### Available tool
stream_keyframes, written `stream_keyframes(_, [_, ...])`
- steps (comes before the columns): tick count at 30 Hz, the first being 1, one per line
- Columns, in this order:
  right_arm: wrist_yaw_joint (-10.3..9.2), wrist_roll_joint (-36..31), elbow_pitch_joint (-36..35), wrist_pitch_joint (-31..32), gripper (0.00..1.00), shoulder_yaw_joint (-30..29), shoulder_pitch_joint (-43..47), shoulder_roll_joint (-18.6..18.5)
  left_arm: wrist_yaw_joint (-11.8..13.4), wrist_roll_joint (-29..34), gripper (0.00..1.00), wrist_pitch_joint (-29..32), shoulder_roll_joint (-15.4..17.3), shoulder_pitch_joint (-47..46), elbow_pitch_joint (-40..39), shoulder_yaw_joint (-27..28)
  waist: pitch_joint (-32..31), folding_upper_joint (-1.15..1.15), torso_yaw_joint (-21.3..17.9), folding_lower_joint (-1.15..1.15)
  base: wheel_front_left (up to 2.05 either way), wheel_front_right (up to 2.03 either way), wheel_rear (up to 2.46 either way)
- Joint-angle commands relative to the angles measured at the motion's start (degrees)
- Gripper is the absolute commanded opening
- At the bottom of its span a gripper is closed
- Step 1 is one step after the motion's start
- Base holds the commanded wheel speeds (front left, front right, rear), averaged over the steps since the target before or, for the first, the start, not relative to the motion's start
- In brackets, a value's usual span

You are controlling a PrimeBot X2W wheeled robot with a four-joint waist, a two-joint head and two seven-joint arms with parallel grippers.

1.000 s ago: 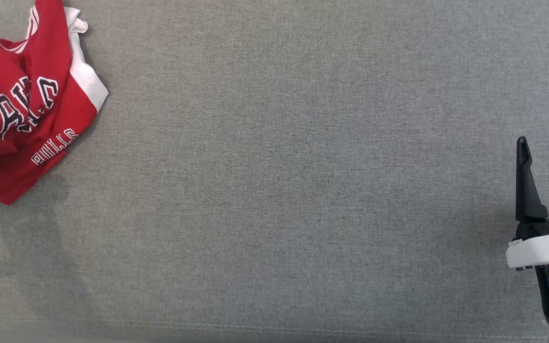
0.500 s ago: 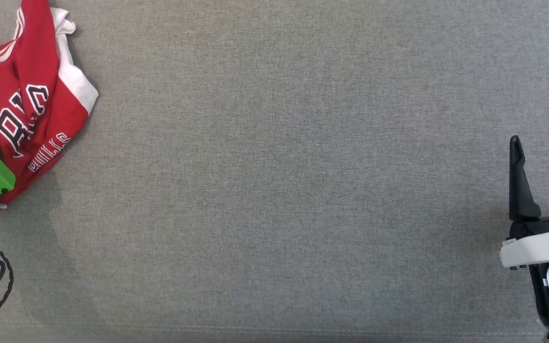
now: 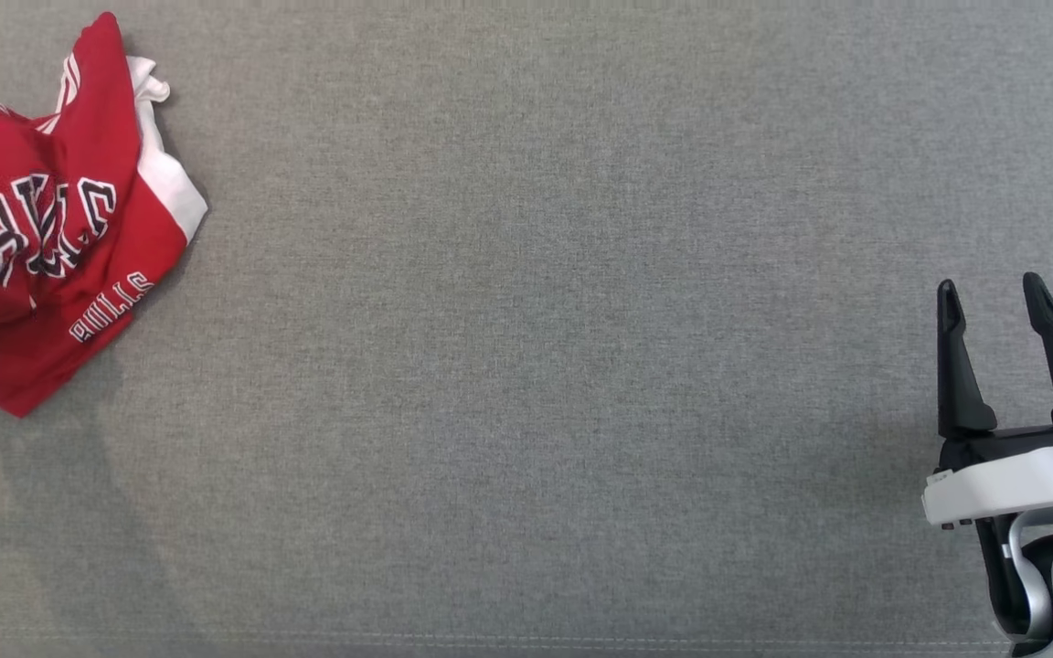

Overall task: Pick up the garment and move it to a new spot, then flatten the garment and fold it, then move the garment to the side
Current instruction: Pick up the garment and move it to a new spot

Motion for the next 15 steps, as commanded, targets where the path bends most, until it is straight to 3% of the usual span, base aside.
stream_keyframes(1, [-0.02, 0.3, 0.6, -0.6, 1.00, 0.2, -0.5, 0.2, -0.1, 0.6, 0.00, -1.0, 1.0, -1.4, -0.7, -0.4, -2.3, 0.00, -0.3, 0.00, 0.00, 0.00, 0.00])
stream_keyframes(8, [-0.02, 0.9, 3.7, -2.5, 1.00, 1.1, -0.1, 1.6, -0.1, 2.9, 0.00, -2.5, 2.7, -5.2, -6.3, -2.3, -6.2, 0.00, -1.5, 0.00, 0.00, 0.00, 0.00])
stream_keyframes(15, [-0.02, 1.7, 6.5, -4.7, 1.00, 1.3, -0.7, 2.7, 0.3, 4.9, 0.00, 0.8, 2.2, -10.6, -17.3, -5.6, -7.9, 0.00, -4.8, 0.00, 0.00, 0.00, 0.00])
